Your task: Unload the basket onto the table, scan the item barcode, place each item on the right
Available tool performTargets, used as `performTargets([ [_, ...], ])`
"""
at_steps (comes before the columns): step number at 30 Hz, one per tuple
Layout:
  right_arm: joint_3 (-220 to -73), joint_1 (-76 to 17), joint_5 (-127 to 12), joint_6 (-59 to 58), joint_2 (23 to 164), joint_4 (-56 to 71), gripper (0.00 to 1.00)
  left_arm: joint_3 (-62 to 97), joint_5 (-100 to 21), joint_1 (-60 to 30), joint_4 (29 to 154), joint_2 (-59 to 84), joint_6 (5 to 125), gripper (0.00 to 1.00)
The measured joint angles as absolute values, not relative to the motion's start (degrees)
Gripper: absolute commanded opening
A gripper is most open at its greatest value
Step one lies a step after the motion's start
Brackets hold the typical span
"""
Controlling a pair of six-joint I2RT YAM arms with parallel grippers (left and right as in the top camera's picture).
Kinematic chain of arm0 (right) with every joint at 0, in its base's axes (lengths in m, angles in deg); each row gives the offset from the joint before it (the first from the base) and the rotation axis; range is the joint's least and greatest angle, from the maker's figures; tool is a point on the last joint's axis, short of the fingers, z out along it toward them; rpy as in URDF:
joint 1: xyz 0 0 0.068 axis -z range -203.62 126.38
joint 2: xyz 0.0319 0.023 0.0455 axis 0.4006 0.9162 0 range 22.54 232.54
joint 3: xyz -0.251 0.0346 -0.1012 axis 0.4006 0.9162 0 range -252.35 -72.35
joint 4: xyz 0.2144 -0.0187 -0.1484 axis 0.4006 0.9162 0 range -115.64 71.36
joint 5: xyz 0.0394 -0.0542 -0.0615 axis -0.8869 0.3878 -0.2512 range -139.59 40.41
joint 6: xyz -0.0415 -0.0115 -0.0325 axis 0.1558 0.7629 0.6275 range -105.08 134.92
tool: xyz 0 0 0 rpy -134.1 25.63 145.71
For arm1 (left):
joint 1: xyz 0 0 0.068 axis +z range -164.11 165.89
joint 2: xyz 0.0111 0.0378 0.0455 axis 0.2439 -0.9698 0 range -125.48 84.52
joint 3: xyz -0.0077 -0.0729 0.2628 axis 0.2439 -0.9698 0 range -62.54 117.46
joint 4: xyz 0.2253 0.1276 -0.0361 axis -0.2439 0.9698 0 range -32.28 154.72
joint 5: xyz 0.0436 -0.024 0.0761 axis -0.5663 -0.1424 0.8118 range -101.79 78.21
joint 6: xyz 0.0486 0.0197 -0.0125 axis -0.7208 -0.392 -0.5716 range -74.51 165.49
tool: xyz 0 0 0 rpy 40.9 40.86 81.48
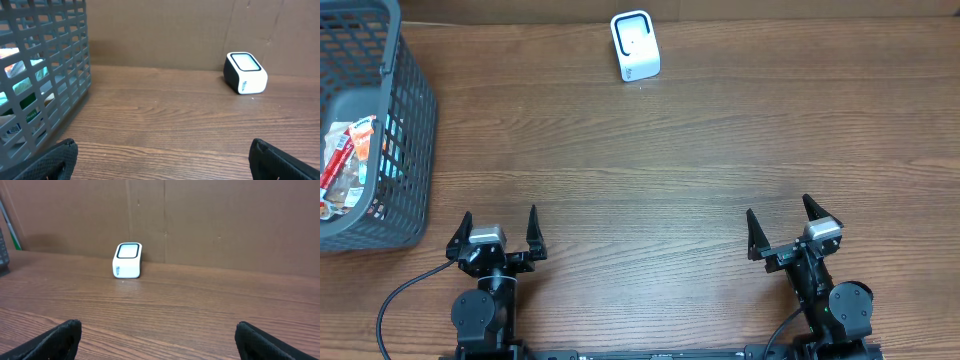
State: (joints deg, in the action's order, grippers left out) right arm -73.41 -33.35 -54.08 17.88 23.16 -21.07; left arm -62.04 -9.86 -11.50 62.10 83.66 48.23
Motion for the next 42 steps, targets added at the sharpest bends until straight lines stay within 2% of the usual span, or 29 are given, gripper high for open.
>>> performTargets([
  [19, -73.41, -33.35, -54.10, 17.86, 23.16, -21.09, 1.00, -61.89, -12.68, -11.50, 62.97, 83.66, 48.84, 1.00],
  [25, -73.41, -33.35, -54.10, 17.90, 23.16, -21.02, 1.00, -55.55, -13.51, -11.50, 76.15, 83.61, 52.08, 1.00],
  [33, -73.41, -33.35, -54.08, 17.90, 23.16, -21.07, 1.00, -32.78, -13.99, -11.50, 89.92, 74.35, 53.30, 1.00],
  [42, -73.41, -33.35, -54.08, 17.88, 23.16, -21.04, 1.00, -2.99, -18.49, -11.50, 113.09, 49.10, 53.91, 1.00],
])
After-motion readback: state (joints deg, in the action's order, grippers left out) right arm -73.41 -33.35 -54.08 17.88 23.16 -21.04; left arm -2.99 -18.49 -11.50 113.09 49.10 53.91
